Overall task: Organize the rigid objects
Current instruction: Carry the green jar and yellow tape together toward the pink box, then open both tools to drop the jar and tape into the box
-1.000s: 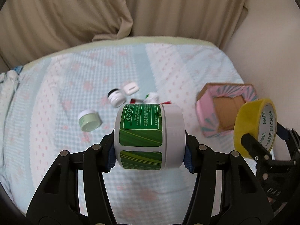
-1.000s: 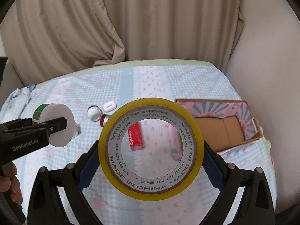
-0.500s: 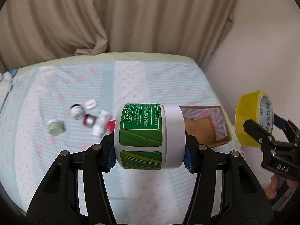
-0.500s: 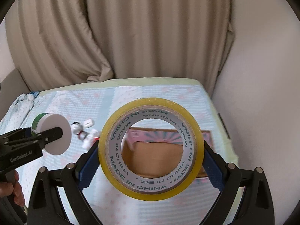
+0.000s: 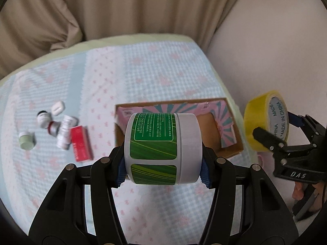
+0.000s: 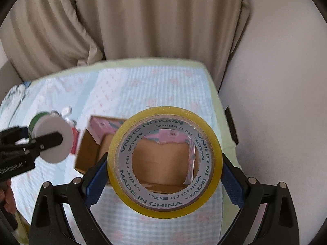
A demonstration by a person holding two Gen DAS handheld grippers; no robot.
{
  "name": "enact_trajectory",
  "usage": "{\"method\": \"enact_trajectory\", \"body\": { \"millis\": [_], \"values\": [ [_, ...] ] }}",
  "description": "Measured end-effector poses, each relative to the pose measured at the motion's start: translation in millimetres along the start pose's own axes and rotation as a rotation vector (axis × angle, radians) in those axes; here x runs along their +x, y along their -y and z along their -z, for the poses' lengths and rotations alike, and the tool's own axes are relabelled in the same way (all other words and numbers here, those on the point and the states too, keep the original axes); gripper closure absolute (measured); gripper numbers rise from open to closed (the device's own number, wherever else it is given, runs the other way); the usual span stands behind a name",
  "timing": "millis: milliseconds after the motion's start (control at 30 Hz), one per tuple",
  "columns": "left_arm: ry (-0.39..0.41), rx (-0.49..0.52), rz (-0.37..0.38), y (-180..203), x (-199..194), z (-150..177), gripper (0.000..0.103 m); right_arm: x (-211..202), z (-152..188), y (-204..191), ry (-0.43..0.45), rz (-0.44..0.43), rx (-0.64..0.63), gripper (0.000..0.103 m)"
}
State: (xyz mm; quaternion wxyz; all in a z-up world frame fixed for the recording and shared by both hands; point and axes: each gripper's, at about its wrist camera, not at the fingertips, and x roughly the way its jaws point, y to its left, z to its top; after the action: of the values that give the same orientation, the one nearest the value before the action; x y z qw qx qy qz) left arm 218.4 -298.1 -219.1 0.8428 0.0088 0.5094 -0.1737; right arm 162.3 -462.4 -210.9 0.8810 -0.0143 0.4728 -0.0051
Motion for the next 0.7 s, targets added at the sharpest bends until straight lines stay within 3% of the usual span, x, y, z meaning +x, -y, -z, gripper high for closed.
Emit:
{"method": "enact_trajectory", "body": {
  "millis": [300, 533, 700],
  "values": [
    [-0.109, 0.051, -0.039, 7, 102, -21, 0.051, 101, 16, 17, -0.14, -0.074, -0.144, 0.007],
    [-0.231, 0.118, -0.073, 6, 173, -18, 0.051, 158, 27, 6, -0.204, -0.129, -0.267, 0.007],
    [-0.294, 0.122, -0.077, 1, 203, -13, 0.051, 186, 30, 7, -0.246, -0.168, -0.267, 0.007]
  ]
}}
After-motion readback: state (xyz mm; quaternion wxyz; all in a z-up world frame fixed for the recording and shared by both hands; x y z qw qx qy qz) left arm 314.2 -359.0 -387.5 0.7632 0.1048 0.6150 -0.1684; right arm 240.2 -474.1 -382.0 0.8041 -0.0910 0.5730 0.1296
